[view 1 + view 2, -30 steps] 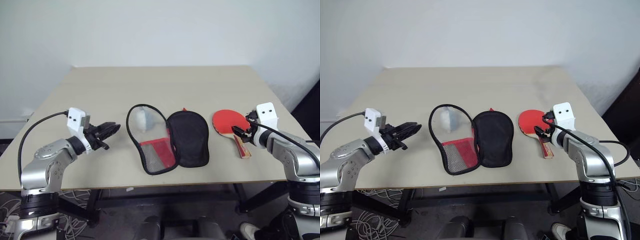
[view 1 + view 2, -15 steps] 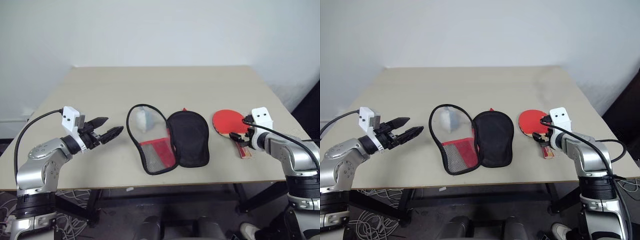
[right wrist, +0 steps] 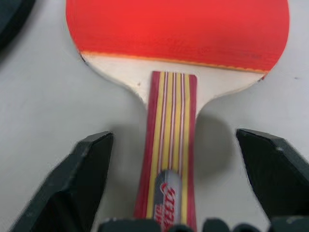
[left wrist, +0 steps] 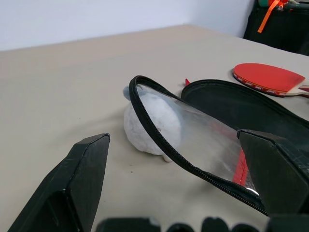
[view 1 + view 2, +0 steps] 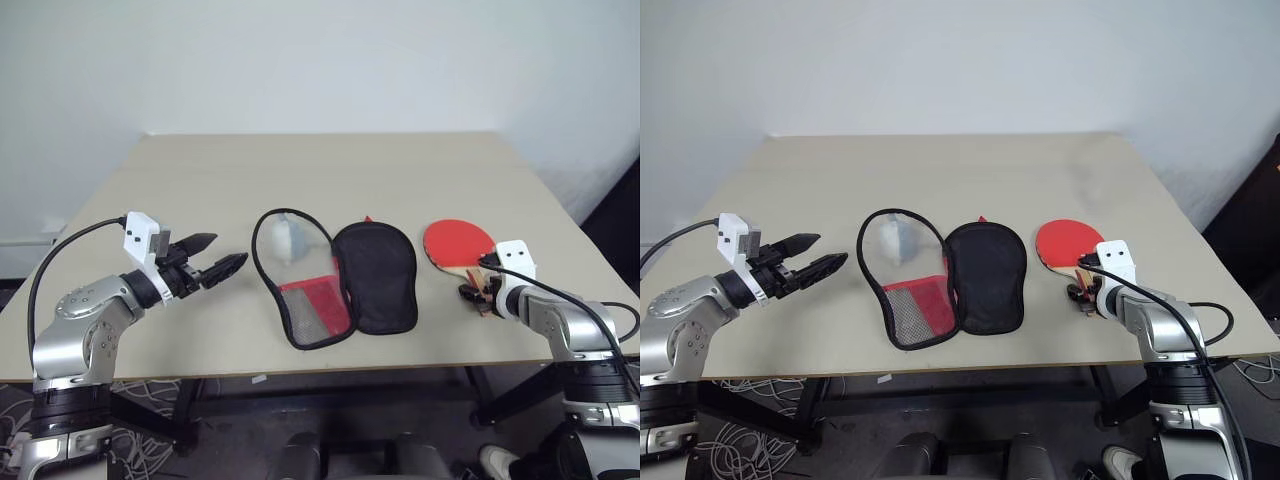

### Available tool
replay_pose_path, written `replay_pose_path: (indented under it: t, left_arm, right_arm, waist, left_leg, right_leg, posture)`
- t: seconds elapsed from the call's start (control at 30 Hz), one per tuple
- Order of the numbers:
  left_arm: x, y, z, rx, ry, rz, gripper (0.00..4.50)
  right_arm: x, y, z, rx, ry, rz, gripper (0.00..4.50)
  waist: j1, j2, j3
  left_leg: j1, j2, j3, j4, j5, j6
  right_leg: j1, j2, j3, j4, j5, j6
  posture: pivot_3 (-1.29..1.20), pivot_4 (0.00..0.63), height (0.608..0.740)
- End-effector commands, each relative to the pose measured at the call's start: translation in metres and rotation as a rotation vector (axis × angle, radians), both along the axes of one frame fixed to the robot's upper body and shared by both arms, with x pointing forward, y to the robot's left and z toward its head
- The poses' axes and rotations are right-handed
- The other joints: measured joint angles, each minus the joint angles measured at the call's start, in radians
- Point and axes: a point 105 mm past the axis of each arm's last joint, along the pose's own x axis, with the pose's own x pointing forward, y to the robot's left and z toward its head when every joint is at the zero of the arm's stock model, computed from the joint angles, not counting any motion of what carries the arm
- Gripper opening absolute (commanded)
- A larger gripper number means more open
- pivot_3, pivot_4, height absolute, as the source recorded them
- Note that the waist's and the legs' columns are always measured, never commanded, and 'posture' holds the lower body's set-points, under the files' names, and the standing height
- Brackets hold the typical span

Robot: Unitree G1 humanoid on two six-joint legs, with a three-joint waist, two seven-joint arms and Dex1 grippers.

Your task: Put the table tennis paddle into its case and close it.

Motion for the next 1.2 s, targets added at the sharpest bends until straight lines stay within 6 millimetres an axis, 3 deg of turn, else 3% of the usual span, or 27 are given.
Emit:
replay_pose_path:
  t: [0.03, 0.2, 0.3, 0.4, 0.53, 0.63, 0.8, 0.87, 1.03, 1.2]
  left_arm:
    - [-0.002, 0.000, 0.017, 0.030, -0.056, -0.011, 4.50]
    - [-0.004, 0.001, 0.016, 0.038, -0.053, -0.004, 4.50]
    - [-0.005, 0.001, 0.016, 0.038, -0.050, -0.002, 4.50]
    - [-0.005, 0.002, 0.015, 0.040, -0.047, 0.001, 4.50]
    - [-0.005, 0.001, 0.014, 0.040, -0.042, 0.000, 4.50]
    - [-0.004, 0.000, 0.013, 0.037, -0.040, -0.002, 4.50]
    - [-0.004, -0.002, 0.013, 0.028, -0.033, -0.009, 4.50]
    - [-0.004, -0.002, 0.013, 0.027, -0.031, -0.010, 4.50]
    - [-0.004, -0.002, 0.013, 0.023, -0.028, -0.008, 4.50]
    - [-0.005, -0.002, 0.012, 0.019, -0.023, -0.007, 4.50]
  right_arm:
    - [0.010, -0.015, 0.010, 0.017, -0.040, -0.087, 2.87]
    - [0.013, -0.018, 0.009, 0.035, -0.040, -0.123, 1.15]
    - [0.018, -0.015, 0.020, 0.038, -0.093, -0.107, 1.13]
    - [0.026, -0.005, 0.045, 0.089, -0.187, -0.099, 1.13]
    - [0.028, 0.040, 0.078, 0.175, -0.273, 0.021, 1.13]
    - [0.022, 0.076, 0.090, 0.231, -0.277, 0.095, 1.13]
    - [-0.002, 0.136, 0.070, 0.304, -0.139, 0.178, 1.13]
    - [-0.011, 0.152, 0.058, 0.315, -0.085, 0.188, 1.13]
    - [-0.017, 0.163, 0.036, 0.319, -0.009, 0.156, 1.13]
    - [-0.006, 0.156, 0.030, 0.285, -0.017, 0.087, 1.13]
  waist:
    - [0.000, 0.000, 0.000]
    - [0.001, -0.001, 0.000]
    - [0.001, -0.001, -0.001]
    - [0.000, 0.000, 0.000]
    - [-0.007, 0.001, 0.000]
    - [-0.024, 0.001, 0.000]
    - [-0.023, 0.000, -0.001]
    - [-0.023, 0.000, -0.001]
    - [-0.024, 0.000, -0.001]
    - [-0.025, 0.001, -0.001]
  left_leg:
    - [0.000, 0.000, 0.000, 0.000, 0.000, 0.000]
    - [0.000, -0.001, 0.000, 0.002, 0.000, 0.000]
    - [0.000, -0.001, 0.000, 0.003, 0.000, 0.000]
    - [0.000, -0.001, 0.000, 0.003, 0.000, 0.000]
    - [0.000, -0.001, 0.002, 0.003, 0.000, 0.000]
    - [0.000, 0.001, 0.002, 0.002, 0.000, 0.000]
    - [0.000, 0.000, 0.000, 0.002, 0.000, 0.000]
    - [0.000, 0.000, 0.000, 0.002, 0.000, 0.000]
    - [0.000, -0.001, -0.001, 0.002, 0.000, 0.000]
    - [0.000, -0.001, 0.000, 0.001, 0.000, 0.000]
  right_leg:
    - [0.000, 0.000, 0.000, 0.000, 0.000, 0.000]
    - [0.000, 0.000, 0.000, 0.001, 0.000, 0.000]
    - [0.000, 0.000, 0.000, 0.004, 0.000, 0.000]
    - [-0.001, 0.000, 0.001, 0.006, 0.000, 0.000]
    - [-0.004, 0.000, 0.003, 0.008, -0.001, 0.001]
    - [-0.005, 0.001, 0.005, 0.009, 0.000, 0.000]
    - [-0.005, 0.002, 0.004, 0.010, 0.000, 0.000]
    - [-0.004, 0.001, 0.003, 0.010, 0.000, 0.000]
    - [-0.005, 0.000, 0.002, 0.010, 0.000, 0.000]
    - [-0.005, 0.000, 0.002, 0.010, 0.000, 0.000]
  posture:
    - [0.00, 0.000, 0.740]
    - [0.00, 0.000, 0.740]
    - [0.00, 0.000, 0.740]
    - [0.00, 0.000, 0.740]
    - [0.00, 0.000, 0.740]
    - [0.00, 0.000, 0.740]
    - [0.00, 0.000, 0.740]
    - [0.00, 0.000, 0.740]
    - [0.00, 0.000, 0.740]
    - [0.00, 0.000, 0.740]
